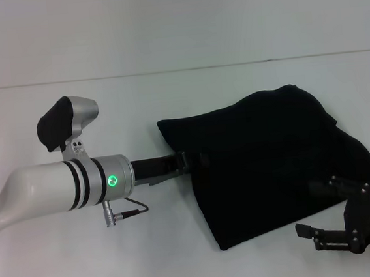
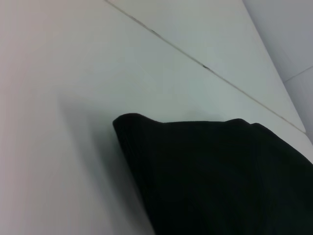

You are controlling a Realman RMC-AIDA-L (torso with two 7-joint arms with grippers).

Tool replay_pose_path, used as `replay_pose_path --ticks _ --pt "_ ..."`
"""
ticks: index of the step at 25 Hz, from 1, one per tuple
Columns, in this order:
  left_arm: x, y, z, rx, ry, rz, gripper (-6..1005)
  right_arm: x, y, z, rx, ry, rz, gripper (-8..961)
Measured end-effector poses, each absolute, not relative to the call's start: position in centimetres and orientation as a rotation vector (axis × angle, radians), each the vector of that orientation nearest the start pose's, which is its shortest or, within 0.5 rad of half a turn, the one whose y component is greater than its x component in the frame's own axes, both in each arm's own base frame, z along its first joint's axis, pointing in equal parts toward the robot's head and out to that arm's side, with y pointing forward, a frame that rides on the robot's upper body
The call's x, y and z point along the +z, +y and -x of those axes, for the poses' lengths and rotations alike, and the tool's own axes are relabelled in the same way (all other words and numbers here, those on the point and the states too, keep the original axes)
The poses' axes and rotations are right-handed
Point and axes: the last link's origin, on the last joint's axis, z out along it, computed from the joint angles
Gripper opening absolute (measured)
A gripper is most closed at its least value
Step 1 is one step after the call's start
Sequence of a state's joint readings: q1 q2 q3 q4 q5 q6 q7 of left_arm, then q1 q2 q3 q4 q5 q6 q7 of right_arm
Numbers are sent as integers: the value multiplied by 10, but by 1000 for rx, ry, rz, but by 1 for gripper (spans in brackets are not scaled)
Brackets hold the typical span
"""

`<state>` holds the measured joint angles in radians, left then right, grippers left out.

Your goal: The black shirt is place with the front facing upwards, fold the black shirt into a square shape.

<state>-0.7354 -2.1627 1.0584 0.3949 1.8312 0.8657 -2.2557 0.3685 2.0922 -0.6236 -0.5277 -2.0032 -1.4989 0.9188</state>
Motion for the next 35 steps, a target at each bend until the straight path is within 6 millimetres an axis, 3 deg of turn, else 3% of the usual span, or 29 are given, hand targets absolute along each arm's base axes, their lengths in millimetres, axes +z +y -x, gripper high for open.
replay_pose_path --ticks 11,18,25,35 --pt "-104 382 231 -575 -1772 2157 131 -21 275 -322 594 397 2628 914" --pt "-100 378 236 -577 -1786 2172 64 -21 275 -322 596 398 2628 915" --pt "-80 371 246 -626 -1845 2195 52 -20 277 -321 604 398 2615 915" --pt "-47 360 285 -632 -1932 2096 53 -17 282 -318 632 394 2585 915"
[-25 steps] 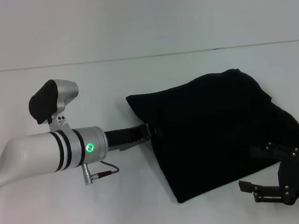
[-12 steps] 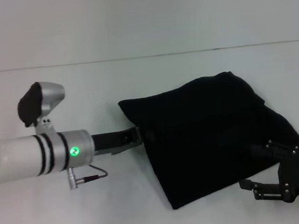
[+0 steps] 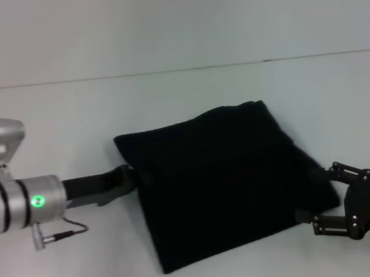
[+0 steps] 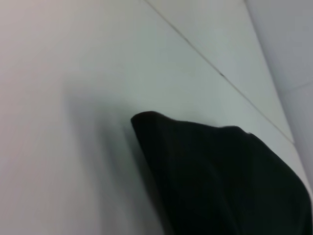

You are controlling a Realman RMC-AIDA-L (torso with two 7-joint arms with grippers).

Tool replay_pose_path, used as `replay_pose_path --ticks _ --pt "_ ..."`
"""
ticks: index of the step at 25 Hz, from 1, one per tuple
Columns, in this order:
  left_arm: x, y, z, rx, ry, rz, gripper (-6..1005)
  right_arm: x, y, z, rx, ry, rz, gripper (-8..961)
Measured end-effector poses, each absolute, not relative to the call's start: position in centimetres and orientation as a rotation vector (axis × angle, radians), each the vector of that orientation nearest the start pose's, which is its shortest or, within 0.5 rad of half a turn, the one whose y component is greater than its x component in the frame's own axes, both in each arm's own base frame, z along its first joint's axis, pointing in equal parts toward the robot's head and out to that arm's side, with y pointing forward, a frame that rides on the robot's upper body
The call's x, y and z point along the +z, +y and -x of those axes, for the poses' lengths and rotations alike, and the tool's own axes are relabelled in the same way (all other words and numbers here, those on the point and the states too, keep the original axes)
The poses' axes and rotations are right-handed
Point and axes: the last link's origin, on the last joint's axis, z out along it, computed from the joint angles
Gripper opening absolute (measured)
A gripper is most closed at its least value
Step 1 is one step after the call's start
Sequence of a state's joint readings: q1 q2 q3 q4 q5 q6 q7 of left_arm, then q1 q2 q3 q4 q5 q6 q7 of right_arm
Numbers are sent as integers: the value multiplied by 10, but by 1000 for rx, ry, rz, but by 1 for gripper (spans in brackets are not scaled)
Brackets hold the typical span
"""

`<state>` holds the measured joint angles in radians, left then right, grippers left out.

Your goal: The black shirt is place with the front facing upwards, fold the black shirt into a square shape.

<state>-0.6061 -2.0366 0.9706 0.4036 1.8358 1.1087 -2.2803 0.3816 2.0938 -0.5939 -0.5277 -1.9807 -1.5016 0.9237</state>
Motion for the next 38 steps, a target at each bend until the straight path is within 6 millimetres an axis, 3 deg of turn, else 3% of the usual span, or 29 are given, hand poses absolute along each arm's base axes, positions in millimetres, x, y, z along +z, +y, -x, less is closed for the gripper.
replay_pose_path --ticks 7,12,18,25,31,34,38 --pt "-25 378 295 -607 -1860 2029 54 -16 283 -317 642 396 2578 915" --pt "-21 398 286 -598 -1779 2004 54 -17 283 -316 657 401 2569 915" --pt "-24 401 282 -599 -1756 2011 58 -17 283 -316 664 406 2559 915" --pt "-22 391 286 -642 -1657 2047 68 -16 285 -316 662 405 2549 915" --pt "-14 379 286 -685 -1523 2120 331 -14 289 -315 671 406 2521 915" --pt "-10 367 279 -735 -1342 2246 394 -11 291 -314 704 405 2480 915" --pt "-6 336 271 -803 -928 2425 477 -13 291 -313 715 390 2472 915"
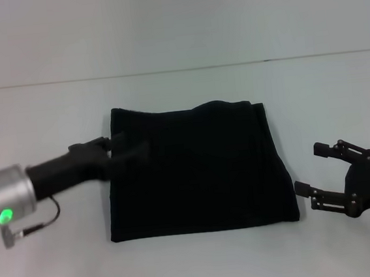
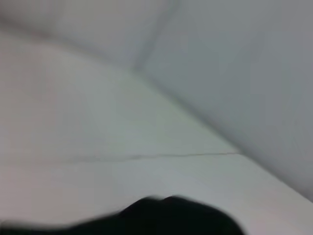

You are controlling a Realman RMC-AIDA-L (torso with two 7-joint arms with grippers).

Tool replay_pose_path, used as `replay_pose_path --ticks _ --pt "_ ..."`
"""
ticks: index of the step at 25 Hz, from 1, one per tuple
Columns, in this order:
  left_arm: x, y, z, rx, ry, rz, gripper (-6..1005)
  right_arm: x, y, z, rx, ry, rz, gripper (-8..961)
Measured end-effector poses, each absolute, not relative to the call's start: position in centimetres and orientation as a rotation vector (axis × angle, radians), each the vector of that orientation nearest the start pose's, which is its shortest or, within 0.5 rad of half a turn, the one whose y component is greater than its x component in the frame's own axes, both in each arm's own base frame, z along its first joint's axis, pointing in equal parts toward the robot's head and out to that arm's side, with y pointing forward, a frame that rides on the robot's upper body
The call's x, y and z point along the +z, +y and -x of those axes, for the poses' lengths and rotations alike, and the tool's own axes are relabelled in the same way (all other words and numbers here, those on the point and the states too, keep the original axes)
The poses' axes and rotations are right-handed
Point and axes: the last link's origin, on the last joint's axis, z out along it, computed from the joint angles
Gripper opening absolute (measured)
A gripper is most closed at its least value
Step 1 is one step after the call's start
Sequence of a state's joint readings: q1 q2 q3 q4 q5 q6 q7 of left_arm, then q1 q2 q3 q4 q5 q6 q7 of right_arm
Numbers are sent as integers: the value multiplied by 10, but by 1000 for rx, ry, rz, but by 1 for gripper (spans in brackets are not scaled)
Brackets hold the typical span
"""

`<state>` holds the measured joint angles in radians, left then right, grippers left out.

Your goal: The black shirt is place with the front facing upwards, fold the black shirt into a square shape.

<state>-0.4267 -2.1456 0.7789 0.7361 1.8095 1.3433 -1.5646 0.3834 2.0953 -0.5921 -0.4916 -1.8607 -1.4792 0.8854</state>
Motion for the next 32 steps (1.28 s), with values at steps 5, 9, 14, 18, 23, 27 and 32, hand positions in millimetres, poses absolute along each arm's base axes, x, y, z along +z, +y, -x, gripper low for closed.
replay_pose_path --ticks 5,9,14,18,23,27,32 --pt "0 301 280 -862 -629 2466 694 -19 290 -311 724 377 2477 915" --pt "-2 275 293 -838 -553 2501 876 -27 284 -312 718 353 2495 915" --pt "-7 249 313 -772 -583 2514 955 -36 270 -323 681 362 2494 915" --pt "-14 237 328 -710 -657 2511 951 -37 261 -333 647 395 2478 915" --pt "-16 236 331 -711 -656 2487 951 -35 258 -336 647 401 2465 915" --pt "-17 237 330 -698 -652 2502 951 -34 258 -336 652 402 2464 915" --pt "-18 236 332 -687 -660 2504 951 -34 258 -338 636 406 2462 915"
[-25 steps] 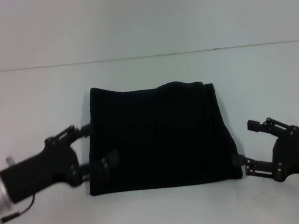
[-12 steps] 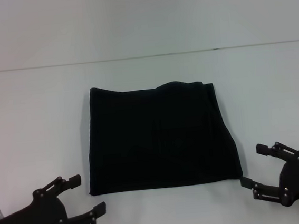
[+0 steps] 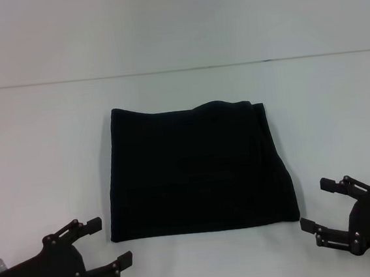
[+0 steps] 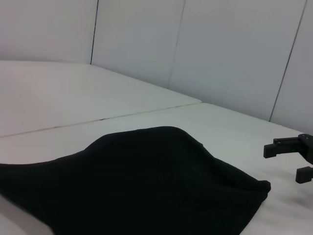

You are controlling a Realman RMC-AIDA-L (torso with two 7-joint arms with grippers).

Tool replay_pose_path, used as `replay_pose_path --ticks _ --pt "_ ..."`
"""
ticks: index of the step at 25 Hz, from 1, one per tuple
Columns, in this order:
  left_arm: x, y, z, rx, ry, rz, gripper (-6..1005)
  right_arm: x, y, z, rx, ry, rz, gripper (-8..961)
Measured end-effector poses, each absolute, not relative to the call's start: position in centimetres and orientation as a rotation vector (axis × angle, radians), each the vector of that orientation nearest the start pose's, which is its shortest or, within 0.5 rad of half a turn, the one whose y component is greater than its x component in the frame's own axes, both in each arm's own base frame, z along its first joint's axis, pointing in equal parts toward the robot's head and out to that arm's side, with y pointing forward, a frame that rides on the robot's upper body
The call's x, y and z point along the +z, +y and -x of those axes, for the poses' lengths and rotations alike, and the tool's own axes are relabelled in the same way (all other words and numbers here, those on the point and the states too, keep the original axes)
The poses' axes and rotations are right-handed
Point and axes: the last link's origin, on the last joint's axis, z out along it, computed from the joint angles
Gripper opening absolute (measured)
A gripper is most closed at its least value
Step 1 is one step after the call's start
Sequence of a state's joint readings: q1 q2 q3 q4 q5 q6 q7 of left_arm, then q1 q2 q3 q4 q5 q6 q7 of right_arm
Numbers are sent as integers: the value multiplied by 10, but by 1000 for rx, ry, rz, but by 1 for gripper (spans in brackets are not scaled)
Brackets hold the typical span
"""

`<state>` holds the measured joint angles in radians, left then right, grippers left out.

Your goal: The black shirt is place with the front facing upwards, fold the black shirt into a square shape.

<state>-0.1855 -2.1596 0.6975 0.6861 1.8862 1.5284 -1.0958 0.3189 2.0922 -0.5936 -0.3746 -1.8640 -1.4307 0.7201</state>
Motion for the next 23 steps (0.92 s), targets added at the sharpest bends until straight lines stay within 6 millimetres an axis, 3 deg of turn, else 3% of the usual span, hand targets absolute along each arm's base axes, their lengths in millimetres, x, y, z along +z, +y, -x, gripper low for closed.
replay_pose_path --ticks 23 --pt "-21 233 334 -682 -657 2507 951 -37 257 -339 626 415 2468 915"
